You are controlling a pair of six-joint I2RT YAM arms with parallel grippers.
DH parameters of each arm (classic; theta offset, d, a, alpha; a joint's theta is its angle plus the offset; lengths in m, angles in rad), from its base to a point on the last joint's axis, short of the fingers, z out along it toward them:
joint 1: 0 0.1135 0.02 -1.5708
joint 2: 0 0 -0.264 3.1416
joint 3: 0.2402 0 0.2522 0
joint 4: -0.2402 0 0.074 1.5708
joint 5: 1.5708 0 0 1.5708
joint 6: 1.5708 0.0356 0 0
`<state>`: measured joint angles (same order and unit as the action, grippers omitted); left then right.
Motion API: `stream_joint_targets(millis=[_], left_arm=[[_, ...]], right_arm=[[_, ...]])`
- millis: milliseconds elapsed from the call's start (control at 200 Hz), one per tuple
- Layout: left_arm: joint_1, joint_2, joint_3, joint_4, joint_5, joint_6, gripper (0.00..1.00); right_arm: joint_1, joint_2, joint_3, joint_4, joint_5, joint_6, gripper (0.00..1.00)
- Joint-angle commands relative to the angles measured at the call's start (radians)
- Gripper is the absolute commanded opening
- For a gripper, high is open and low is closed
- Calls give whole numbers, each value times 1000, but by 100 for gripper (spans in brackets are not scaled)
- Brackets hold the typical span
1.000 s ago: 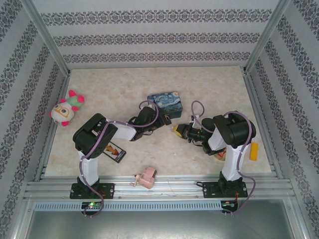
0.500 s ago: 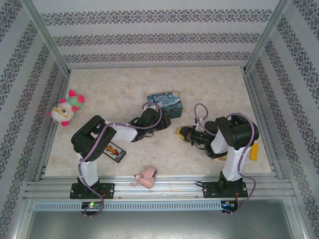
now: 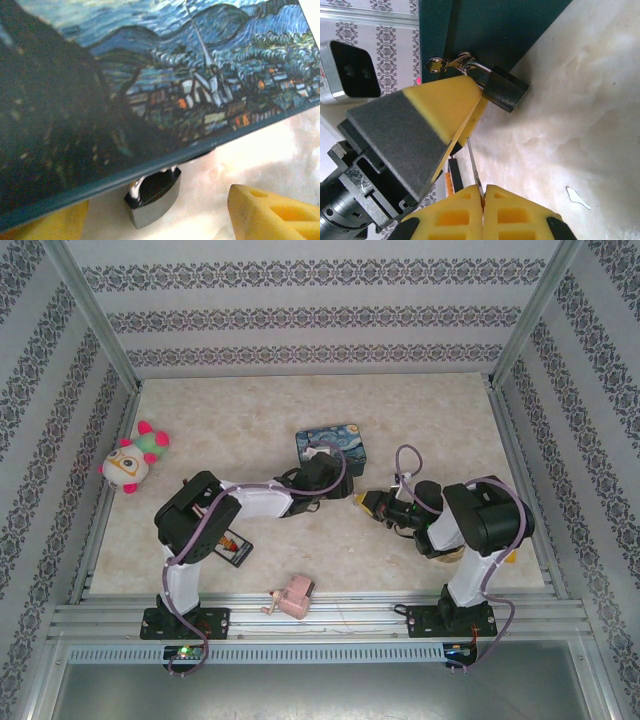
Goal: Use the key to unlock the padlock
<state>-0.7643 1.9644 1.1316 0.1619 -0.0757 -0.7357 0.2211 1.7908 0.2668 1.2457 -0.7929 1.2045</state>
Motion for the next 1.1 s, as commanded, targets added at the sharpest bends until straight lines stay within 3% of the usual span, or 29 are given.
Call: stream_joint_targets(millis=[0,340,635,1094], left_arm=[[-23,32,50,-110,-106,27,74],[-33,99,161,-254,-247,61,70],[-45,74,124,-253,-237,85,55],[-44,129,184,-249,-245,119,56]], right_arm=[[-14,-44,-8,-69,14,-67,0],[-33,-87,-2,-178,15,-129,0],[-35,-126,8,-250,23,-159,0],[-34,-358,47,-623,97,-321,0]])
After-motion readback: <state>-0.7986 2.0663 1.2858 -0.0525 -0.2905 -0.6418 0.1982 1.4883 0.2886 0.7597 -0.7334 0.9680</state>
